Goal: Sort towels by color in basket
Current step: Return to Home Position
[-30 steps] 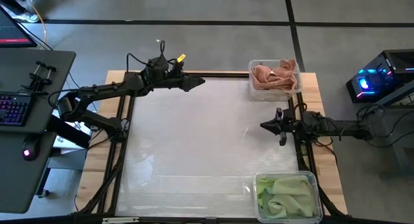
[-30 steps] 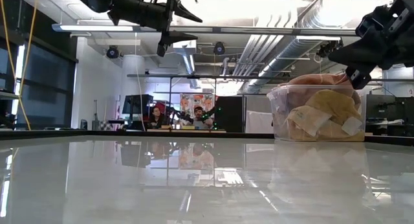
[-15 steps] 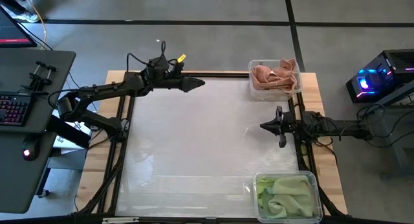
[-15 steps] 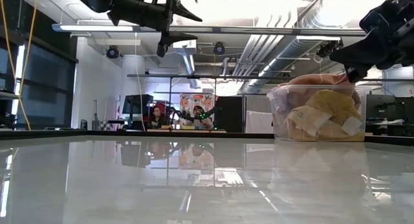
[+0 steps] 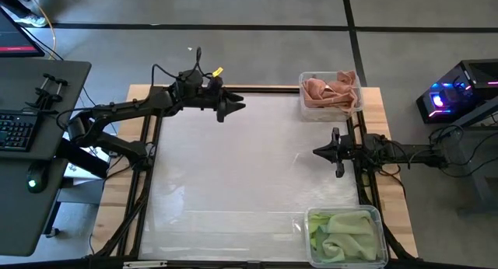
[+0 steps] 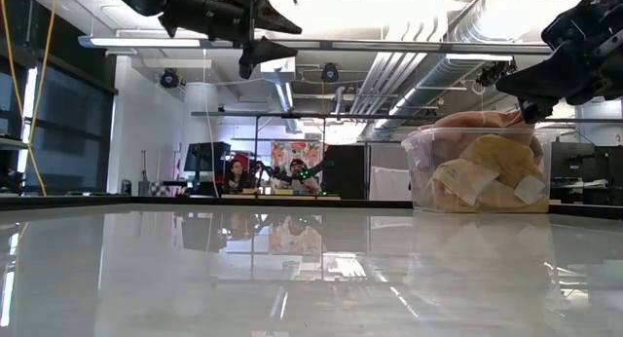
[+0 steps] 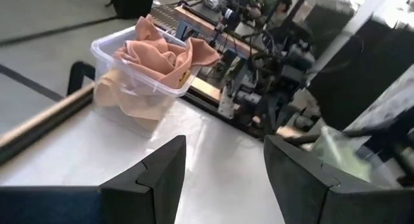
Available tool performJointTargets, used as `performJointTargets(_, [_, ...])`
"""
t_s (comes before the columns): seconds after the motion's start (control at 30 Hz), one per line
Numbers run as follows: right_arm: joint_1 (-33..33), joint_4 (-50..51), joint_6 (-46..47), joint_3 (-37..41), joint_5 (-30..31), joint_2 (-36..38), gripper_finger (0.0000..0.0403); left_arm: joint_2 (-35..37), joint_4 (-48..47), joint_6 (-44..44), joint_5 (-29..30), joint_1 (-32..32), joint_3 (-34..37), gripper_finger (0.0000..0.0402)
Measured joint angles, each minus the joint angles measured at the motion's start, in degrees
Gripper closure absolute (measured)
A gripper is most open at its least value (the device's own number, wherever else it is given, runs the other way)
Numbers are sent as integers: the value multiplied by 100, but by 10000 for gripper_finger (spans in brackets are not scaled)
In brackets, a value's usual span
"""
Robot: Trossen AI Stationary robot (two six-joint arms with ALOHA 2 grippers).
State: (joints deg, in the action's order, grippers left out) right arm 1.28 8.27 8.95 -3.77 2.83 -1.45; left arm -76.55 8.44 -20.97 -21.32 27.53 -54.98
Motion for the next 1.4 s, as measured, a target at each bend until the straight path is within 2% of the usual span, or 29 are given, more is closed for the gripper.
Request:
performJointTargets(0.13, [0,0,0,0,0,0,402,0,-34,365,2,0,-1,207])
performJointTargets(0.47, [0,2,0,0,0,2,402,105,-82,318,-9,89,-3,207])
performJointTargets(0.7, [0,2,0,0,0,-2,402,522,-378,312,0,214,191,207])
performJointTargets(0.8, [0,2,-1,0,1,-2,402,811,301,351,24,36,664,207])
performJointTargets(0.97, [0,2,-1,0,0,-4,402,1507,2600,465,14,-649,1835,207])
performJointTargets(1.07, [0,2,-1,0,0,-4,402,1965,3558,808,300,-1204,2506,207])
performJointTargets(1.17, [0,2,-2,0,0,-4,402,2546,3923,925,584,-1667,3018,207])
performJointTargets(1.4, [0,2,-2,0,0,-4,402,4383,3746,1075,701,-2249,4141,207])
